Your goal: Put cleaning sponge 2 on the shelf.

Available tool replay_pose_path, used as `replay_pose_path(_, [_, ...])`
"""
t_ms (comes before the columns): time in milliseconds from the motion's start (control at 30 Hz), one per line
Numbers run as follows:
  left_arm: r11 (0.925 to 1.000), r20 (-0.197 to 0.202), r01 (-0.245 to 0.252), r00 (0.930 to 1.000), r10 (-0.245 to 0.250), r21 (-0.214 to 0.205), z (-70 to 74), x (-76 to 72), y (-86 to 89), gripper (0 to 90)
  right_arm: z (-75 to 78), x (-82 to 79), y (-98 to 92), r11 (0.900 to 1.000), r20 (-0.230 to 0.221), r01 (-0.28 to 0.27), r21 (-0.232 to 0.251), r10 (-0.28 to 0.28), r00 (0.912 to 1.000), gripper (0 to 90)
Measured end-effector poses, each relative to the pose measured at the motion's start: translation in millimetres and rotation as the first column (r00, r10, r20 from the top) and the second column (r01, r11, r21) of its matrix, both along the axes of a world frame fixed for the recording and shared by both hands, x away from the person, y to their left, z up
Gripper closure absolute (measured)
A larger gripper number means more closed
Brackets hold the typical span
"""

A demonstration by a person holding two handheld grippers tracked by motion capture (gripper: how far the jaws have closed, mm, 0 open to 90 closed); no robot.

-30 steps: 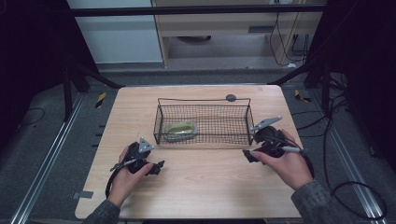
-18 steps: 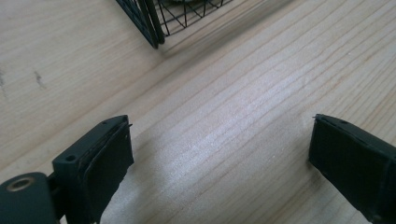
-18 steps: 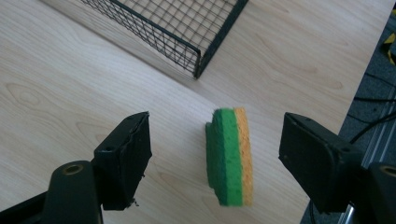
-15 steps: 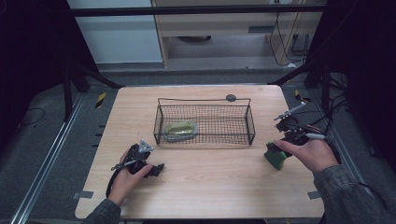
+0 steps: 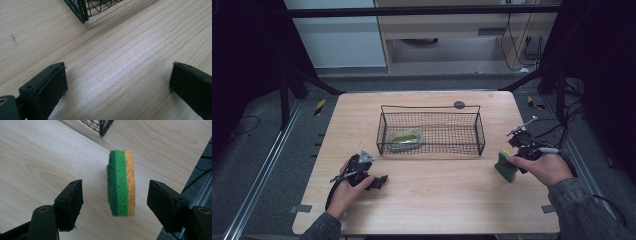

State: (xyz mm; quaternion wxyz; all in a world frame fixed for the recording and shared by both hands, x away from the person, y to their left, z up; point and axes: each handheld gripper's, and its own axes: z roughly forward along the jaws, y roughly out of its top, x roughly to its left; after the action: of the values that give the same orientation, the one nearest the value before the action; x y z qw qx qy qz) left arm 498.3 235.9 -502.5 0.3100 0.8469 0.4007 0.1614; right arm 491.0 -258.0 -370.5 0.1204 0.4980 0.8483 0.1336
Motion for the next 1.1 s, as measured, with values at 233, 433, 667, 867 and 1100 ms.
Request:
replay_pose_path(233, [1.0000, 0.003, 0.009, 1.0000, -0.009, -0.004, -0.5, 0.5, 0.8, 0.0, -15.8, 14.0, 3.7, 0.9996, -0.055, -0.006, -0.026, 0.004, 0.9985, 33.7])
replay_pose_path(433, [0.9999, 0.005, 0.011, 0.9999, -0.011, -0.005, -0.7, 0.6, 1.0, 0.0, -27.8, 22.8, 4.6, 0.9982, -0.092, -0.008, -0.059, 0.003, 0.9958, 36.9])
replay_pose_path(667, [0.9999, 0.007, 0.013, 0.9999, -0.013, -0.007, -0.9, 0.8, 1.1, 0.0, -31.5, 26.6, 2.0, 0.9982, -0.097, -0.004, -0.060, -0.002, 0.9953, 39.1])
replay_pose_path(867, [0.9998, 0.008, 0.018, 0.9998, -0.018, -0.002, -0.7, 1.1, 1.5, 0.0, -34.8, 27.2, 0.2, 0.9985, -0.100, -0.008, -0.055, 0.002, 0.9950, 39.9])
replay_pose_path(1100, [0.9998, 0.007, 0.019, 0.9998, -0.019, -0.004, -0.8, 1.0, 1.4, 0.0, -42.6, 29.5, -1.1, 0.9984, -0.113, -0.016, -0.054, 0.010, 0.9936, 45.1])
